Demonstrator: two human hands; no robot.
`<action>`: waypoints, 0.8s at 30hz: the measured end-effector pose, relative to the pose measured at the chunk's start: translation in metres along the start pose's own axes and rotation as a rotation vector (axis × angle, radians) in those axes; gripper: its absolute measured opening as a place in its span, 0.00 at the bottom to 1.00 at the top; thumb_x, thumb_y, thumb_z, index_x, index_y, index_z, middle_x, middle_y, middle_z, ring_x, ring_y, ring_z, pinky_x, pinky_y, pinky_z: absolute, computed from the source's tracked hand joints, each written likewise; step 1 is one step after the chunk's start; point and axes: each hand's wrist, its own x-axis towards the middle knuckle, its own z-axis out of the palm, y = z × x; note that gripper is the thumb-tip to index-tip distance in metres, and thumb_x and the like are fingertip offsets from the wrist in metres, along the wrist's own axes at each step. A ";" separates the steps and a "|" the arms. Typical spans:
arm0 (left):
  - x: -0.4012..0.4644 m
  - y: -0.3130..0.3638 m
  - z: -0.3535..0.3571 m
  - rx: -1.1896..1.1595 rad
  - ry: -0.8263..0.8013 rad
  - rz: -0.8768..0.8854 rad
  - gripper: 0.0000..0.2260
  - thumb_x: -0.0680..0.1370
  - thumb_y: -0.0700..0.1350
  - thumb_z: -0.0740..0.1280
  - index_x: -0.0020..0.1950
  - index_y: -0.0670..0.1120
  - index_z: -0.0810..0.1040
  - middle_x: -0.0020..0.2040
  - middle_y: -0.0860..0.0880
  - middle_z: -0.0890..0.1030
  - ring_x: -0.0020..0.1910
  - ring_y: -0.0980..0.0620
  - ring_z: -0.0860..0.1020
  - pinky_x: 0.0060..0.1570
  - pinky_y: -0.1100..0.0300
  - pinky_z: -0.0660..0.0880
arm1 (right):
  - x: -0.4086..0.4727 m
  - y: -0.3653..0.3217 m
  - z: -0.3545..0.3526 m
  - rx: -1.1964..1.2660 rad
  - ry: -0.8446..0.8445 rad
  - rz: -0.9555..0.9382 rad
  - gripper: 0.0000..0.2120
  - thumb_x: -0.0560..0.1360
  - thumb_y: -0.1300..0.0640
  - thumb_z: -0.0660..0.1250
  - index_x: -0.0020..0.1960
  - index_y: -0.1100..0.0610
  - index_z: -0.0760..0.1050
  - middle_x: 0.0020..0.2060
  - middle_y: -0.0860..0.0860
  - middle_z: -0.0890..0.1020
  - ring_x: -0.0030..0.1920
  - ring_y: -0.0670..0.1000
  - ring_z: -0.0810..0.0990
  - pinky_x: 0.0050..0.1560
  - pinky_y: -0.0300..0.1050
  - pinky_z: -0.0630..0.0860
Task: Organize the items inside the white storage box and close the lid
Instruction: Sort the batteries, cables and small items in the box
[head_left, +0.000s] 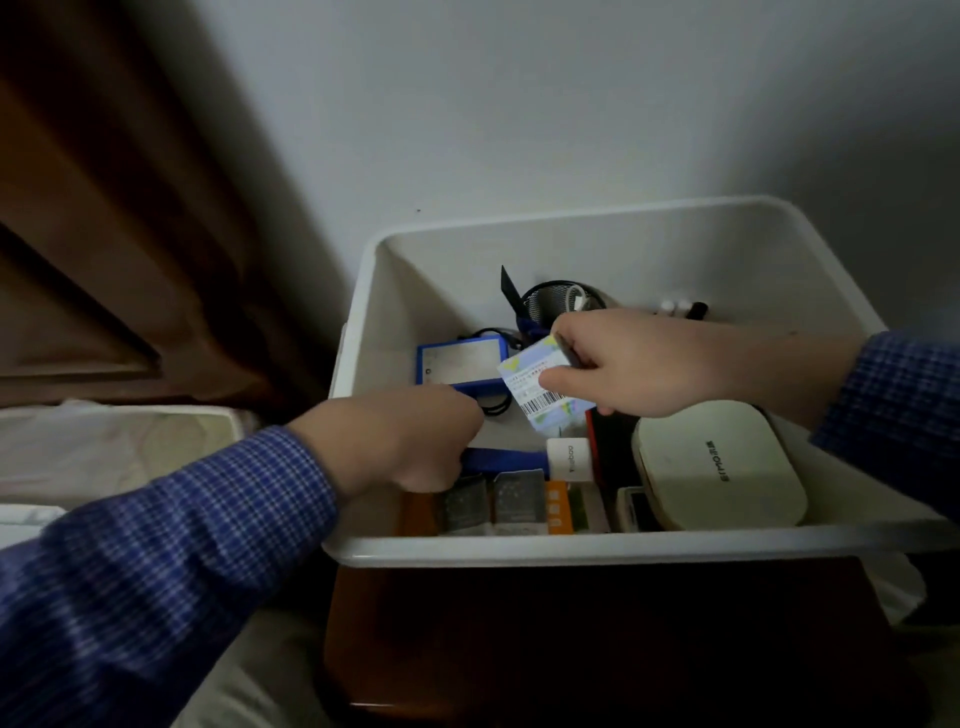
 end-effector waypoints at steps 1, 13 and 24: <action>0.003 0.001 0.002 0.003 -0.002 0.010 0.09 0.79 0.47 0.64 0.57 0.47 0.78 0.51 0.47 0.81 0.48 0.46 0.80 0.49 0.53 0.78 | 0.001 0.000 -0.001 -0.032 0.003 -0.007 0.14 0.79 0.43 0.62 0.46 0.54 0.70 0.35 0.49 0.81 0.36 0.49 0.81 0.34 0.45 0.69; 0.005 -0.004 -0.005 -0.121 -0.061 0.021 0.10 0.80 0.45 0.62 0.60 0.47 0.78 0.53 0.48 0.81 0.49 0.49 0.79 0.49 0.55 0.77 | 0.010 -0.002 0.014 0.072 -0.051 0.070 0.11 0.81 0.56 0.63 0.63 0.53 0.69 0.42 0.46 0.81 0.42 0.46 0.78 0.39 0.41 0.72; 0.005 -0.004 -0.013 -1.013 0.415 0.110 0.08 0.73 0.43 0.76 0.51 0.47 0.82 0.41 0.48 0.85 0.38 0.50 0.82 0.45 0.50 0.81 | -0.003 -0.001 0.003 0.562 -0.007 0.025 0.10 0.79 0.61 0.68 0.58 0.49 0.78 0.48 0.51 0.86 0.49 0.51 0.85 0.51 0.45 0.83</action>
